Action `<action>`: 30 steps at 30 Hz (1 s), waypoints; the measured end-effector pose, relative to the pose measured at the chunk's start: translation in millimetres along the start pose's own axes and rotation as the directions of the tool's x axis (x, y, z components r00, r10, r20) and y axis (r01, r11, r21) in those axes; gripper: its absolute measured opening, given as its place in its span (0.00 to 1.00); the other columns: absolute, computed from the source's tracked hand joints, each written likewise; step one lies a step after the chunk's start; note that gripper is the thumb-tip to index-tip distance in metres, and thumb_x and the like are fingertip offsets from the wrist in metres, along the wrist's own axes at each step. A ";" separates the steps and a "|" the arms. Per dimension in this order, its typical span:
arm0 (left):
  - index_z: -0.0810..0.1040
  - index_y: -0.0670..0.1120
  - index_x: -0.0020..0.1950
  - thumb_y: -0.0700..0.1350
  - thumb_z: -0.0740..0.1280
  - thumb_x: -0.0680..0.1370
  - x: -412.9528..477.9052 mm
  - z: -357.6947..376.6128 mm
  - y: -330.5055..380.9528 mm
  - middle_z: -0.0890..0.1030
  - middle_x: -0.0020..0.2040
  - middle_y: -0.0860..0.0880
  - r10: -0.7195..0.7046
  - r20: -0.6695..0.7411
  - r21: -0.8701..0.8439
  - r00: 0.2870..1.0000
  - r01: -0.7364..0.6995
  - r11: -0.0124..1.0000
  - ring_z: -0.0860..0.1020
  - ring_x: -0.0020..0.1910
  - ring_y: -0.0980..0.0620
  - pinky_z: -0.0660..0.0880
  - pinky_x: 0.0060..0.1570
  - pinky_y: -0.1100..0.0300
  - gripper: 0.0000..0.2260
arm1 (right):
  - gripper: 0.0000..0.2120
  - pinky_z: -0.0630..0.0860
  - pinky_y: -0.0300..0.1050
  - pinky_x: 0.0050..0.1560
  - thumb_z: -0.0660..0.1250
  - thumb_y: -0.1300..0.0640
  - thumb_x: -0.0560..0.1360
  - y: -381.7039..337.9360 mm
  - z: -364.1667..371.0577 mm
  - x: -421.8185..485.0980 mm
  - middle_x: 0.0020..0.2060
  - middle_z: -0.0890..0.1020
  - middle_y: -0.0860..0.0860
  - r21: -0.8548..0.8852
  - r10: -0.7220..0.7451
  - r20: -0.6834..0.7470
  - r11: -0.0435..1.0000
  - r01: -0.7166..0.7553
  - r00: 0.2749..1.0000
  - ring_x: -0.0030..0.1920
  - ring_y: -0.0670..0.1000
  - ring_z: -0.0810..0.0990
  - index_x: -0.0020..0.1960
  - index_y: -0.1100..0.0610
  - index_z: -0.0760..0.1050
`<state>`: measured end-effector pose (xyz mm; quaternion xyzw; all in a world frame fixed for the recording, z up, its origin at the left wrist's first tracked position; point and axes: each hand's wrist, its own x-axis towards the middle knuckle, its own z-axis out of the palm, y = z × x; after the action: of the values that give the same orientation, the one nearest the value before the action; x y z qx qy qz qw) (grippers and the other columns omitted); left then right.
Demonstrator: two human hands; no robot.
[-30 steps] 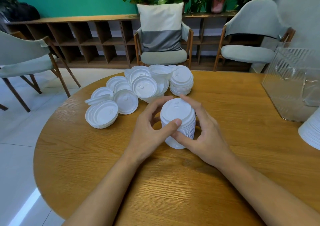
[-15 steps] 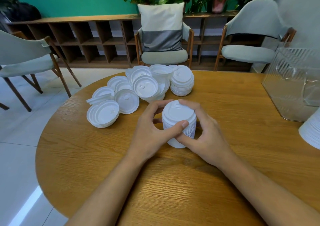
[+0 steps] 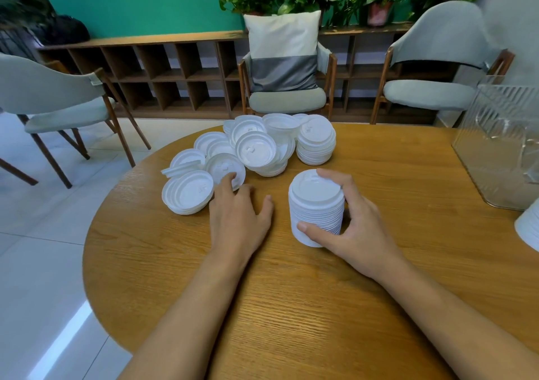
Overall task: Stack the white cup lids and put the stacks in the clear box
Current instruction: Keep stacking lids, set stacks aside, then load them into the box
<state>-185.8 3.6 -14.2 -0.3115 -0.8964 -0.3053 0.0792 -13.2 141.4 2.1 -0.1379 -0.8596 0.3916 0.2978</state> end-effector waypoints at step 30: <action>0.76 0.51 0.72 0.36 0.70 0.81 -8.3 -26.3 25.6 0.79 0.65 0.53 0.011 -0.230 -0.719 0.973 -0.178 0.672 0.82 0.59 0.50 0.82 0.48 0.62 0.21 | 0.33 0.73 0.31 0.59 0.75 0.36 0.70 0.0 0.3 1.5 0.63 0.76 0.39 0.014 -0.043 -0.120 0.999 0.045 0.992 0.66 0.39 0.74 0.71 0.45 0.71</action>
<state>-165.0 -0.4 16.9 -0.3297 -0.6675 -0.6653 0.0558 -14.5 142.0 2.6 -0.1397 -0.8396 0.3833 0.3587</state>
